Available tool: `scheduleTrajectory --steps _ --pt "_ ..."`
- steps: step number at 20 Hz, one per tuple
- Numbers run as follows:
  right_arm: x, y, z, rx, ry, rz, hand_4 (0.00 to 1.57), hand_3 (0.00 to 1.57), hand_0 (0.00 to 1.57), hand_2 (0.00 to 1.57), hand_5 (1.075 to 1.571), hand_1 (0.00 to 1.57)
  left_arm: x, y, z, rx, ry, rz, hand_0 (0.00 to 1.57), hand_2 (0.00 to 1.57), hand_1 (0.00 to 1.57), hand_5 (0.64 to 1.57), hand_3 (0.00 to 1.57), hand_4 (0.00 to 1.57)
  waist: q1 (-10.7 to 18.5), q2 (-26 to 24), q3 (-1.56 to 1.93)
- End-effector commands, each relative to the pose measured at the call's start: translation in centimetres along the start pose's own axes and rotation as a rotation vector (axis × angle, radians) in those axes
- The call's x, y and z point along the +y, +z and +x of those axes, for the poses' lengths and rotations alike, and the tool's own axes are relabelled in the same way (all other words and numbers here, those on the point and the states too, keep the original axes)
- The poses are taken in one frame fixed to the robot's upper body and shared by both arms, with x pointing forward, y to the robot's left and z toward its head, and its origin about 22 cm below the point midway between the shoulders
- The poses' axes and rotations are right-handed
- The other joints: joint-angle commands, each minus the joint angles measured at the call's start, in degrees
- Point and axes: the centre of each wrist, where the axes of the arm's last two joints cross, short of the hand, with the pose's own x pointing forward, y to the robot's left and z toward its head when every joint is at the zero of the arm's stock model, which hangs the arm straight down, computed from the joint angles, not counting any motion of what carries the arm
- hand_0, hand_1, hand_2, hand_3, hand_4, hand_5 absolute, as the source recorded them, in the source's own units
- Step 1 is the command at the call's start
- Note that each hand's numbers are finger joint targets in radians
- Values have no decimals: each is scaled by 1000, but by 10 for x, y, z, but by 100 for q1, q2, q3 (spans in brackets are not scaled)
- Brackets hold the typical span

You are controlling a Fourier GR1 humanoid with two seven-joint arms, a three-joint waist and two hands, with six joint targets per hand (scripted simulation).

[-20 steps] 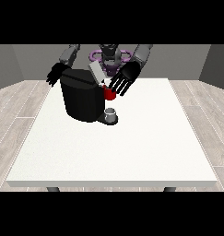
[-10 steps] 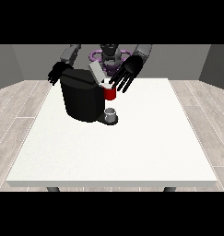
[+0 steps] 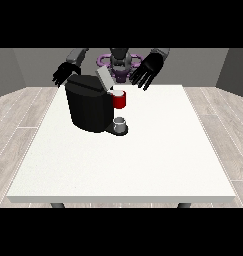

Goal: Insert the coffee pod into the coffee machine and close the lid

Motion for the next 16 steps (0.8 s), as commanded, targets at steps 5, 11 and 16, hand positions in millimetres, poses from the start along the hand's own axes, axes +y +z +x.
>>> scheduleTrajectory --steps 5,11,16 --pt "-27 26 -20 56 -9 -42 488 0 0 0 1571 0 -74 16 -29 13 462 63 0 0 0 1571 0 79 416 -922 -10" --pt "-28 32 -15 93 64 16 349 0 0 0 1571 0 -139 42 -54 71 756 8 0 0 0 1571 0 0 969 -1770 -7" --pt "-38 16 8 31 81 96 0 0 0 0 1571 0 -179 57 -52 91 914 6 0 0 0 1571 0 142 1340 -1998 -2"
